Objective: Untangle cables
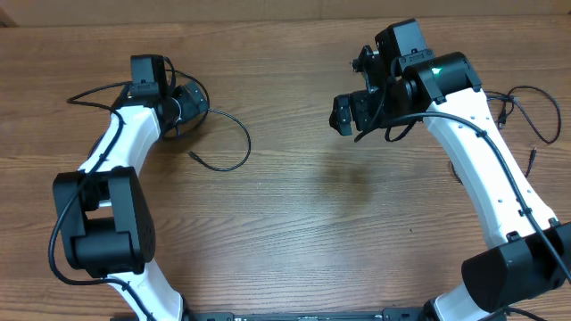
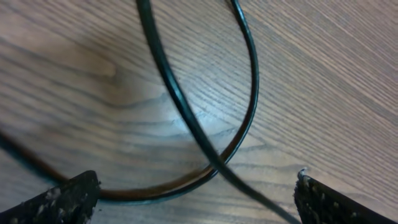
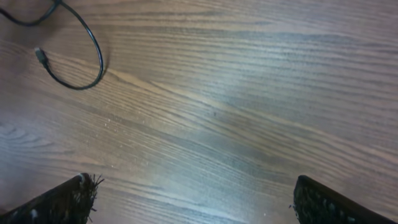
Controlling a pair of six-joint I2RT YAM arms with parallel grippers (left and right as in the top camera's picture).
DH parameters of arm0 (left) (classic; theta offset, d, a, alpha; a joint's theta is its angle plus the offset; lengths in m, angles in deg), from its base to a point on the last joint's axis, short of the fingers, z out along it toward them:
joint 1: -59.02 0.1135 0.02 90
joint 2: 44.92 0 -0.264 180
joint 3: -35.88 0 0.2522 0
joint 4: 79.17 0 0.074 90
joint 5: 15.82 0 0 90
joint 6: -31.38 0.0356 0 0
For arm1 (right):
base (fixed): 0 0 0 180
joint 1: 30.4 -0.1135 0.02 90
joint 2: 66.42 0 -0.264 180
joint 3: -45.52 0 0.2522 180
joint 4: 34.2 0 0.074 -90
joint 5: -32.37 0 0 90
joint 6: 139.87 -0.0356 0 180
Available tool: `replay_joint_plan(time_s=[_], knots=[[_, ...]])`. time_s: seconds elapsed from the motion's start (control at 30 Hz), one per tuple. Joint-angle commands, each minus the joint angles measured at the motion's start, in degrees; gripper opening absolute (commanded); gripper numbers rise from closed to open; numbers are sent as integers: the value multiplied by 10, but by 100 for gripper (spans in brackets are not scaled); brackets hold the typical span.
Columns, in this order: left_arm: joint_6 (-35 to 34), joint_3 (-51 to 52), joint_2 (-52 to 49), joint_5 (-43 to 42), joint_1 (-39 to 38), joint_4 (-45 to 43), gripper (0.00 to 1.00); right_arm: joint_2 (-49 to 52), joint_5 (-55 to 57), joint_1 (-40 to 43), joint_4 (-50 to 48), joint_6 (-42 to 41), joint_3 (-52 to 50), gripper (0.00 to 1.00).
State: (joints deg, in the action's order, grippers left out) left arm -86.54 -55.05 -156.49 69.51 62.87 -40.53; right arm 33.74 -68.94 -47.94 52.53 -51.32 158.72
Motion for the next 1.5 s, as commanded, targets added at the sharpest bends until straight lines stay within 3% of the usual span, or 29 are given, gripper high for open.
replay_joint_plan(time_s=[0.0, 0.03, 0.1, 0.13, 0.27, 0.6, 0.73, 0.83, 0.93, 1.03, 1.27, 1.43, 1.47], knots=[[11, 2, -16, -15, -2, -11, 89, -2, -3, 3, 4, 0, 18, 100], [11, 2, -17, -20, -2, -16, 79, -2, -3, 3, 6, 0, 18, 100], [11, 2, -17, -34, -3, -32, 45, -2, -3, 3, 7, 0, 18, 100], [11, 2, -17, -46, -4, -44, 34, -2, -3, 3, 7, 0, 18, 100], [8, 2, -17, -92, -7, -71, 4, -2, -3, 3, 7, 0, 18, 100], [32, -8, -17, -217, -62, -80, 4, -2, 40, 4, 10, -5, 18, 100], [73, -29, -17, -257, -120, -68, 4, -2, 162, 16, 20, -107, 18, 100], [121, -59, -17, -257, -178, -25, 4, -2, 186, 46, 23, -172, 18, 100], [193, -117, -17, -232, -251, 47, 4, -2, 182, 104, 23, -226, 18, 100], [214, -168, -17, -206, -298, 79, 4, -2, 151, 151, 22, -226, 18, 100], [215, -289, -17, -146, -379, 100, 4, -2, 94, 259, 22, -218, 18, 100], [192, -303, -17, -59, -387, 122, 4, -2, 2, 288, 22, -143, 18, 100], [185, -303, -17, -46, -383, 136, 8, -2, -14, 288, 22, -125, 18, 100]])
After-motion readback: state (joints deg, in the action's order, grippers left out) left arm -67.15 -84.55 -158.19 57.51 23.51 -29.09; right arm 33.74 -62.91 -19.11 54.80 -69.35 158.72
